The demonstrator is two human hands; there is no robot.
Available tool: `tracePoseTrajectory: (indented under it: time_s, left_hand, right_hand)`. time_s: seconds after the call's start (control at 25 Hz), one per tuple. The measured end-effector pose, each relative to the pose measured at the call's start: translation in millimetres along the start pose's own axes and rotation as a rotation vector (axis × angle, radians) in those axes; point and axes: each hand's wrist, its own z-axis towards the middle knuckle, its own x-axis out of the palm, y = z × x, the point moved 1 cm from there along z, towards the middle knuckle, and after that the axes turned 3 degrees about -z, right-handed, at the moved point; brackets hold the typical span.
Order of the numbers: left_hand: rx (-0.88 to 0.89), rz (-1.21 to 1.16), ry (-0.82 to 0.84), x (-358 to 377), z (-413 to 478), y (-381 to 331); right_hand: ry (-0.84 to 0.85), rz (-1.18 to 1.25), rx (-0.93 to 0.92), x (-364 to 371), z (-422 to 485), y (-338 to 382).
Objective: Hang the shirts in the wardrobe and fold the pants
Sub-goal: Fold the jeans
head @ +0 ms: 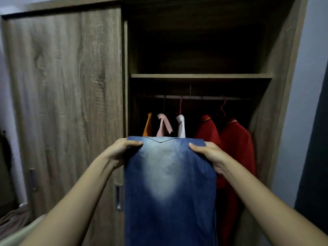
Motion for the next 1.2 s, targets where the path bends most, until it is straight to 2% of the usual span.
tracePoseTrajectory:
  time_s: [0.08, 0.12, 0.24, 0.32, 0.4, 0.56, 0.64, 0.72, 0.84, 0.96, 1.12, 1.2]
  left_hand:
    - [0.061, -0.026, -0.015, -2.1, -0.5, -2.3]
    - [0.100, -0.023, 0.014, -0.3, -2.4, -3.8]
    - [0.182, 0.132, -0.024, 5.2, -4.7, -16.3]
    - [0.221, 0.251, -0.121, 7.3, -4.2, -19.9]
    - [0.256, 0.337, -0.233, 7.4, -6.0, -21.2]
    - [0.503, 0.426, -0.316, 8.9, -15.4, -31.4]
    - [0.608, 0.263, -0.295, 13.2, -20.6, -38.9]
    - [0.655, 0.116, -0.268, 14.3, -24.4, -46.9]
    - [0.693, 0.131, -0.299, 8.9, -23.2, -53.4]
    - [0.689, 0.156, -0.267, 4.4, -29.4, -55.3]
    - [0.617, 0.143, 0.025, -2.3, -45.3, -53.3]
    - [0.645, 0.176, 0.041, 2.3, -49.4, -53.7]
  right_hand:
    - [0.122, -0.067, -0.037, -11.5, -8.1, -0.5]
    - [0.107, -0.139, -0.105, -15.7, -9.2, 0.8]
    - [-0.124, -0.302, -0.273, -18.1, -2.9, -1.4]
    - [-0.280, -0.339, -0.275, -18.7, 4.1, -8.1]
    - [-0.332, -0.420, -0.261, -17.4, 5.4, -12.0]
    - [-0.283, -0.545, -0.408, -11.8, -3.6, 17.0]
    - [-0.139, -0.479, -0.447, -12.0, -12.8, 37.2]
    - [0.057, -0.542, -0.461, -15.8, -19.2, 49.0]
    - [0.241, -0.651, -0.451, -16.5, -22.6, 54.9]
    - [0.267, -0.605, -0.411, -18.1, -22.2, 57.1]
    - [0.249, -0.479, -0.403, -26.0, -17.0, 57.8]
    - [0.250, -0.372, -0.382, -25.1, -17.4, 63.4]
